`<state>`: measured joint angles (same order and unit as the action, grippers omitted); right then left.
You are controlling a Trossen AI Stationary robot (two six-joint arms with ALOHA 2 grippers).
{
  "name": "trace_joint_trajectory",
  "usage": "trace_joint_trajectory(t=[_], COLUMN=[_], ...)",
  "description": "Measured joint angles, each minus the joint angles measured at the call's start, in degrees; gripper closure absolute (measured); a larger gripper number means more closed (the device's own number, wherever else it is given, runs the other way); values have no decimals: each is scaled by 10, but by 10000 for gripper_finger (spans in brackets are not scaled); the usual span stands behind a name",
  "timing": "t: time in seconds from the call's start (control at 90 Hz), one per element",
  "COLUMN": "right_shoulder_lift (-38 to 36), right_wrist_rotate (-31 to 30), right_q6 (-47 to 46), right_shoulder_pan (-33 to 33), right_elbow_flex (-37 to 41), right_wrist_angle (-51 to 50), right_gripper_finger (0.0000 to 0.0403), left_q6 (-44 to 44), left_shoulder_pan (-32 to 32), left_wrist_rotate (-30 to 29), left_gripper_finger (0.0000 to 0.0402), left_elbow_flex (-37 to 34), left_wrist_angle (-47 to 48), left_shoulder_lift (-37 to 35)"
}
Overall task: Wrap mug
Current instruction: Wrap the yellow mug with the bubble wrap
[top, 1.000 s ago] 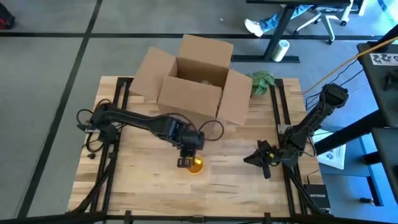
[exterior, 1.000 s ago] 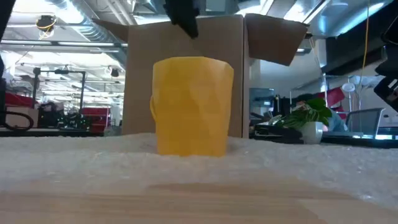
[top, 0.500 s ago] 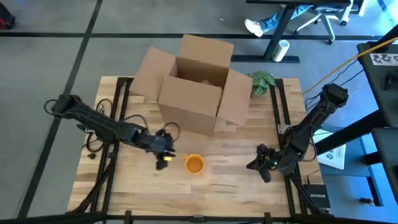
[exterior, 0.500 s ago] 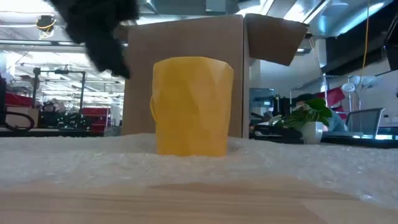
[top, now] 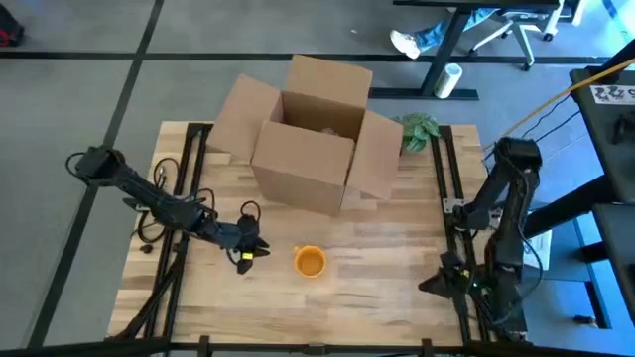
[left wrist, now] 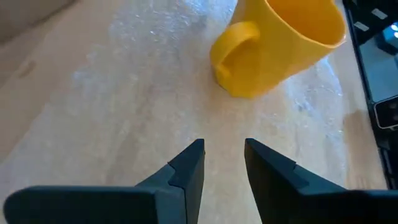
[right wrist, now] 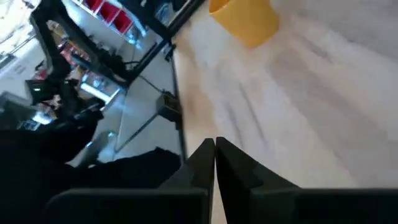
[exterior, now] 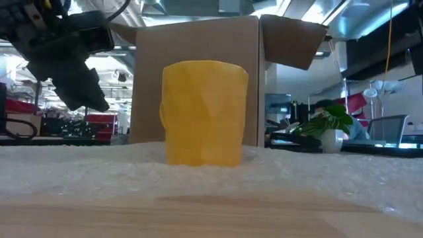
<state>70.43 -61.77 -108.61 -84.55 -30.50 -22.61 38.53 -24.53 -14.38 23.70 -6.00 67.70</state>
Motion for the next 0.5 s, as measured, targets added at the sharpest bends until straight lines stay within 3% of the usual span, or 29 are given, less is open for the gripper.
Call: trace_joint_trajectory(t=[0.156,0.5], right_shoulder_lift=[27,-12], right_wrist_rotate=[70,147], right_q6=[-132,-99], right_shoulder_pan=[-13,-21], right_elbow_flex=[-23,-18], right_wrist_angle=[-170,-323], right_gripper_finger=[403,397], left_q6=[1,16], left_shoulder_pan=[7,5], left_wrist_rotate=[-6,-39], left_gripper_finger=[304,304], left_elbow_flex=[0,0], left_wrist_angle=[-37,-108], left_shoulder_lift=[0,0])
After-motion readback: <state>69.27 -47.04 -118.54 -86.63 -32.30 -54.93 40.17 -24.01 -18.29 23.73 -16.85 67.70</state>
